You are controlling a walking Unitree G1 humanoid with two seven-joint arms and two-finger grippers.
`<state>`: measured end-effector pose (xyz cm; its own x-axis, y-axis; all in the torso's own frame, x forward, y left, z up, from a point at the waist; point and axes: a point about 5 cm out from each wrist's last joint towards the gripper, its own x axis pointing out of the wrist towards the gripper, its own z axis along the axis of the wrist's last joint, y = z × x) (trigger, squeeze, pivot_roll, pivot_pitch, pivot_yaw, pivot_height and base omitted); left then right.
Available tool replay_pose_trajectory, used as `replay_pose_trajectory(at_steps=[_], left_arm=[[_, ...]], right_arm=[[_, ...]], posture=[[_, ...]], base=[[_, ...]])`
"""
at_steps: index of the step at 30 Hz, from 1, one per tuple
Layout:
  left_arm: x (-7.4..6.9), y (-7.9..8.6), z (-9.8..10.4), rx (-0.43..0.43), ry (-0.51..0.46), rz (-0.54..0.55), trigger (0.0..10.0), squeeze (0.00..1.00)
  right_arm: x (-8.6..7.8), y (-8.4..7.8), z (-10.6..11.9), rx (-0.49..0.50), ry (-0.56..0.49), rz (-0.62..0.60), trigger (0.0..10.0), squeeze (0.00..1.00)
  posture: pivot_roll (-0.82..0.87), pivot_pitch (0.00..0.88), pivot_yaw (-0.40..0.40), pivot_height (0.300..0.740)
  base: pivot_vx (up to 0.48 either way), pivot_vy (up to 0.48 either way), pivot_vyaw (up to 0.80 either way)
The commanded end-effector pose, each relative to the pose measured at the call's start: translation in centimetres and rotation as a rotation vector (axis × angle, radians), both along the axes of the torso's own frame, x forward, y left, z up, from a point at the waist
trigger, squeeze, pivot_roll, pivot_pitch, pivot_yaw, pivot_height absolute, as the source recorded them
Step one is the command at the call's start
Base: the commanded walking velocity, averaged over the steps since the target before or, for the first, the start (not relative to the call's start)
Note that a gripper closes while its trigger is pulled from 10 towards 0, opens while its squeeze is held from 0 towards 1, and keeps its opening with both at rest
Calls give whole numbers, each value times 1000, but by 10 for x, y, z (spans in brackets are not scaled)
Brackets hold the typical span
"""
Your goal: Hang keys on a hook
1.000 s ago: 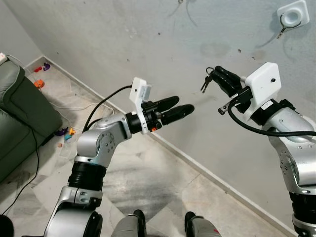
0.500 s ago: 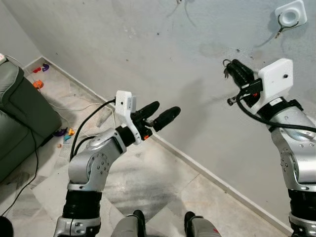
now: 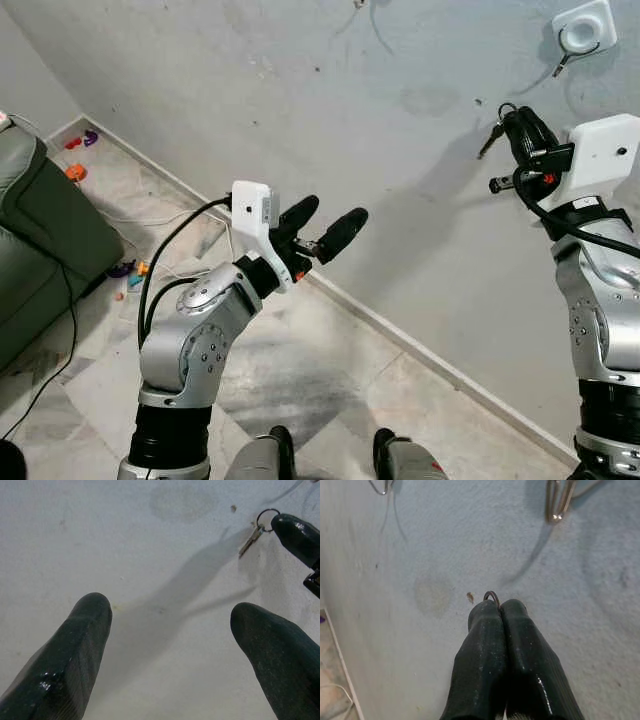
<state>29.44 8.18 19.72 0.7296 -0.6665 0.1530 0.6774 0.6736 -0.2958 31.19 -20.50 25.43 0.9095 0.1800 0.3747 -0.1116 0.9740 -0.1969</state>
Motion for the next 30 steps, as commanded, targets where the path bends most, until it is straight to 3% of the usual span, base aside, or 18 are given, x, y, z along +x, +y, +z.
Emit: replay_pose_trajectory(at_steps=[1,6,20,30], left_arm=[[-5,0,-4,15,1,20,10000,0],[-6,-5,-9,12,24,20,10000,0],[-3,-10,-10,18,22,0,10000,0],[-3,-12,-13,26,28,-6,10000,0]], right_arm=[[-8,-3,10,49,-67,-10,0,0],[-15,-7,19,111,-126,-31,0,0],[-29,-5,28,139,-160,-19,0,0],[-38,15,23,171,-87,208,0,0]], posture=[[-85,189,121,740],[-94,190,134,740],[-120,190,153,740],[-113,186,154,740]], base=[[0,0,0],[0,0,0],[0,0,0],[0,0,0]])
